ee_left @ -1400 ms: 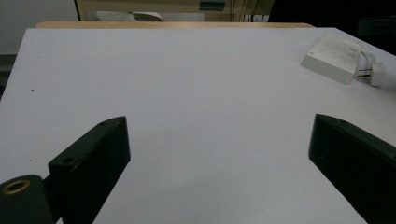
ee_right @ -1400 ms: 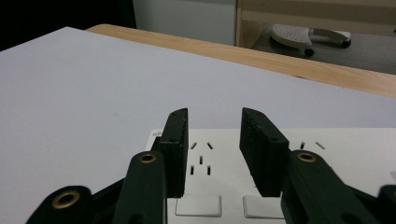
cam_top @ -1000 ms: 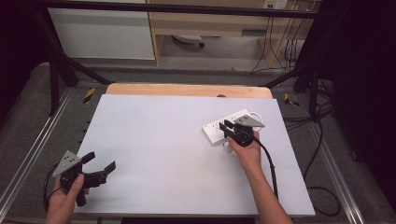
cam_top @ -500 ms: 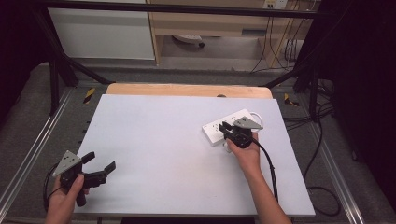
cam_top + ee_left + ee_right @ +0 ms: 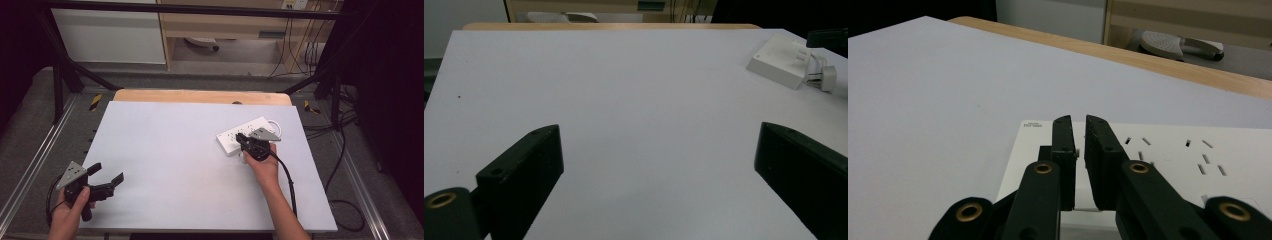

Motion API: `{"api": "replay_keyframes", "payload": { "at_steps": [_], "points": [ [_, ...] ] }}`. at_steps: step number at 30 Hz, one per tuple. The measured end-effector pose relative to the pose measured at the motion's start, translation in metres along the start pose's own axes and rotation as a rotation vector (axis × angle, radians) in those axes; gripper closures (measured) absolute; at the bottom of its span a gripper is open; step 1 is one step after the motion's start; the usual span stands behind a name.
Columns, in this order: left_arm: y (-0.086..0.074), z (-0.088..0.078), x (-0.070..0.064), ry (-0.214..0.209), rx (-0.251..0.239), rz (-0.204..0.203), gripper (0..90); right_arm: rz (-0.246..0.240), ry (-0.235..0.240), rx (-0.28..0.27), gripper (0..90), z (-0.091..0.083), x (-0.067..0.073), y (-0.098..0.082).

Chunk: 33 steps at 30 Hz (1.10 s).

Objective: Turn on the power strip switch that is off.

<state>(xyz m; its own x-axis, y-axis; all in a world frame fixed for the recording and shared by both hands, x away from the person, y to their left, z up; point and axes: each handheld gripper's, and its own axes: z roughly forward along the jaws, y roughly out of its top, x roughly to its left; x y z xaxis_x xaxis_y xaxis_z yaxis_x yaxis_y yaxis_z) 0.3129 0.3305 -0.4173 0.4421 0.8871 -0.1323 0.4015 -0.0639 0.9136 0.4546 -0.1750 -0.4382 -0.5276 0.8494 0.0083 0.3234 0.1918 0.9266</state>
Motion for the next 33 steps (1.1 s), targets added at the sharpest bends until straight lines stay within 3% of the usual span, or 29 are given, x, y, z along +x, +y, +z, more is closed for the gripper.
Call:
{"api": "replay_keyframes", "payload": {
  "at_steps": [33],
  "points": [
    [0.0, 0.0, 0.0, 0.002, -0.003, -0.002, 5.5, -0.019, -0.024, 0.054, 89.2, 0.006, -0.006, -0.013]
  ]
}}
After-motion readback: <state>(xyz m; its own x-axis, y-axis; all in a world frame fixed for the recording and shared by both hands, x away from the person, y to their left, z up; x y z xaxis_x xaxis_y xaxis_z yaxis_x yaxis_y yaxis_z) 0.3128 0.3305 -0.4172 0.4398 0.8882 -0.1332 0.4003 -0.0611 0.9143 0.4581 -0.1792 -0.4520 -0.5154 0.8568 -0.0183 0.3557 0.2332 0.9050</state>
